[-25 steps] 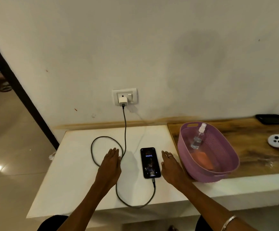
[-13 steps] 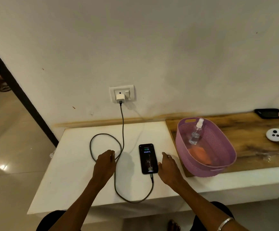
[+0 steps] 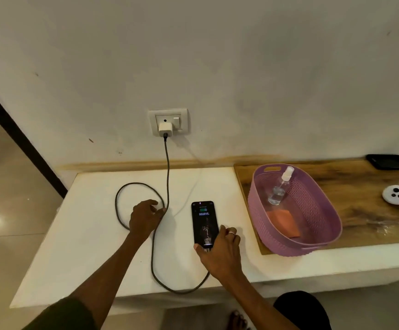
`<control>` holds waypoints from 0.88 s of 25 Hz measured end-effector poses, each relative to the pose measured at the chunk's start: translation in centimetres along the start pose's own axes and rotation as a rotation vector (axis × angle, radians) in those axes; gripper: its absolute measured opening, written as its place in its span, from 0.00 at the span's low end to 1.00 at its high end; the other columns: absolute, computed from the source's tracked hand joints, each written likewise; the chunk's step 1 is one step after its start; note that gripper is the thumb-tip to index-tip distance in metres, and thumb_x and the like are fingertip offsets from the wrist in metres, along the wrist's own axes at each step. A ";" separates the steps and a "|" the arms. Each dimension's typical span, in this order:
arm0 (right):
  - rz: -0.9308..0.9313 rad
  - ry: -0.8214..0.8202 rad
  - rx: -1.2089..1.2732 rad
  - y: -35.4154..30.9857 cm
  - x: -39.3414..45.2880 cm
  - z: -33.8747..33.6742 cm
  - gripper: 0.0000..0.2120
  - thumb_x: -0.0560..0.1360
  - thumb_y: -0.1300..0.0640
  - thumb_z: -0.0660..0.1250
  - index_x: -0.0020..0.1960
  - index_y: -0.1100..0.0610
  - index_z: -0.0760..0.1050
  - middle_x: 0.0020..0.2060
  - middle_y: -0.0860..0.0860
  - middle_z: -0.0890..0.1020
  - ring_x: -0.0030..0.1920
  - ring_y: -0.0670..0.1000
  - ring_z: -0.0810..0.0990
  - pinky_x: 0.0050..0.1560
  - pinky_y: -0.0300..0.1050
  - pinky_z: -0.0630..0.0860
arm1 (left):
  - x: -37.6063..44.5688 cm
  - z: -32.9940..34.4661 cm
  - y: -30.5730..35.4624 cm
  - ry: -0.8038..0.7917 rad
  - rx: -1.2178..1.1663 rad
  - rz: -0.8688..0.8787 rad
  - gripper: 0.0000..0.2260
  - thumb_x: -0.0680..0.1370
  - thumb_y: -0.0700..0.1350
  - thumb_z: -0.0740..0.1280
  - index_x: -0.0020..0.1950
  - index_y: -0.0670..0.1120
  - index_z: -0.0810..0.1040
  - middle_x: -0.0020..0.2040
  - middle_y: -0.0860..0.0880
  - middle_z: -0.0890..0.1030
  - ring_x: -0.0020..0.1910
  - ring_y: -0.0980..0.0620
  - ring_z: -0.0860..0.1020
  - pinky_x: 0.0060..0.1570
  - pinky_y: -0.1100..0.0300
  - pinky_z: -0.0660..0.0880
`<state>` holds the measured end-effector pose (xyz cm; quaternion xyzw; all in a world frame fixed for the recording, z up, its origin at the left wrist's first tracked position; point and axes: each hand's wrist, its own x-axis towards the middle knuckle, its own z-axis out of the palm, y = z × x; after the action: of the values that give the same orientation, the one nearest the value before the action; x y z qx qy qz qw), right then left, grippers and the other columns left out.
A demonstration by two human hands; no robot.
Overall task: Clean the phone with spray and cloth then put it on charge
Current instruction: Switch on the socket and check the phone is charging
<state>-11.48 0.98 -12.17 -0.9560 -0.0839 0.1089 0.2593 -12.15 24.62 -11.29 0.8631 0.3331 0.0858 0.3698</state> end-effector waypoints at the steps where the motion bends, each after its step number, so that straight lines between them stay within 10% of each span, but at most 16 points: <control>1: 0.001 0.015 -0.021 -0.1 -0.1 0.4 0.45 0.67 0.33 0.67 0.73 0.57 0.56 0.68 0.55 0.63 0.67 0.54 0.65 0.65 0.47 0.73 | 0.5 0.3 0.2 -0.023 0.016 0.020 0.17 0.73 0.47 0.75 0.59 0.42 0.81 0.52 0.44 0.82 0.53 0.45 0.80 0.53 0.54 0.75; 6: -0.023 0.054 0.021 -0.5 0.6 1.4 0.44 0.67 0.37 0.70 0.74 0.56 0.55 0.69 0.54 0.63 0.67 0.53 0.64 0.65 0.44 0.72 | 2.3 1.7 0.9 -0.091 0.017 0.110 0.16 0.71 0.33 0.70 0.59 0.40 0.82 0.56 0.43 0.82 0.57 0.46 0.79 0.50 0.69 0.68; 22: -0.040 0.089 0.048 -3.7 10.5 2.2 0.42 0.65 0.41 0.74 0.71 0.58 0.61 0.66 0.59 0.66 0.65 0.57 0.64 0.64 0.49 0.71 | 3.5 0.5 0.0 -0.145 -0.117 0.212 0.18 0.79 0.30 0.59 0.68 0.39 0.74 0.60 0.41 0.81 0.61 0.44 0.78 0.55 0.67 0.71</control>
<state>-2.34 7.45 -13.82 -0.9515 -0.0887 0.0632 0.2879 -9.31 26.52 -12.01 0.8742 0.2070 0.0810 0.4317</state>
